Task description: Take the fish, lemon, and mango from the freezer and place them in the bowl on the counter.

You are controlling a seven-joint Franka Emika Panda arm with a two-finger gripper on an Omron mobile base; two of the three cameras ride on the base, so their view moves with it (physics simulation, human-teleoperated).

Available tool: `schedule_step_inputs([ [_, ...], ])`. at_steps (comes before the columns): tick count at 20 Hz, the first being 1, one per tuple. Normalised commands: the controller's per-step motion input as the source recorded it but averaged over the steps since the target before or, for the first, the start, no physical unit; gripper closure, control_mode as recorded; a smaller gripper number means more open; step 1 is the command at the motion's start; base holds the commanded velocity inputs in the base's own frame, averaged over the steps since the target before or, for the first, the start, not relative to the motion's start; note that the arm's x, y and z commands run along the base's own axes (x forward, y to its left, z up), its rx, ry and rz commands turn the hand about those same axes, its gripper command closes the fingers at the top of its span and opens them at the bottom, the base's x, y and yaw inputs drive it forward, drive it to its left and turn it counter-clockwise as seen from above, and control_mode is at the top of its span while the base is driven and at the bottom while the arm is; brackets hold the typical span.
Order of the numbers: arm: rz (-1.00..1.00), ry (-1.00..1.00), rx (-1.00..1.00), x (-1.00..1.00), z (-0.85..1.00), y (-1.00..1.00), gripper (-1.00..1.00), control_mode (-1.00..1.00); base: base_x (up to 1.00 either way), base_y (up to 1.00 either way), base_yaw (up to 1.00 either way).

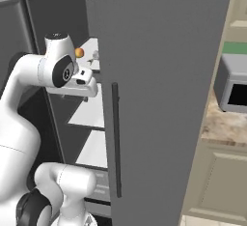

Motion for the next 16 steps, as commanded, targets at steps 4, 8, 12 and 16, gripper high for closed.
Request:
schedule_step_inputs([
  [4, 0.00, 0.00, 0.00, 0.00, 0.00, 0.00, -1.00, 1.00, 0.35, 0.28, 0.00],
  [8, 0.00, 0.00, 0.00, 0.00, 0.00, 0.00, -1.00, 1.00, 0.57, 0.16, -0.01],
  [12, 0.00, 0.00, 0.00, 0.00, 0.00, 0.00, -1.00, 1.00, 0.33, 0.00, 0.00],
  [16, 0.00, 0.00, 0.00, 0.10, 0.01, 0.00, -1.00, -1.00, 0.49, 0.00, -0.03],
])
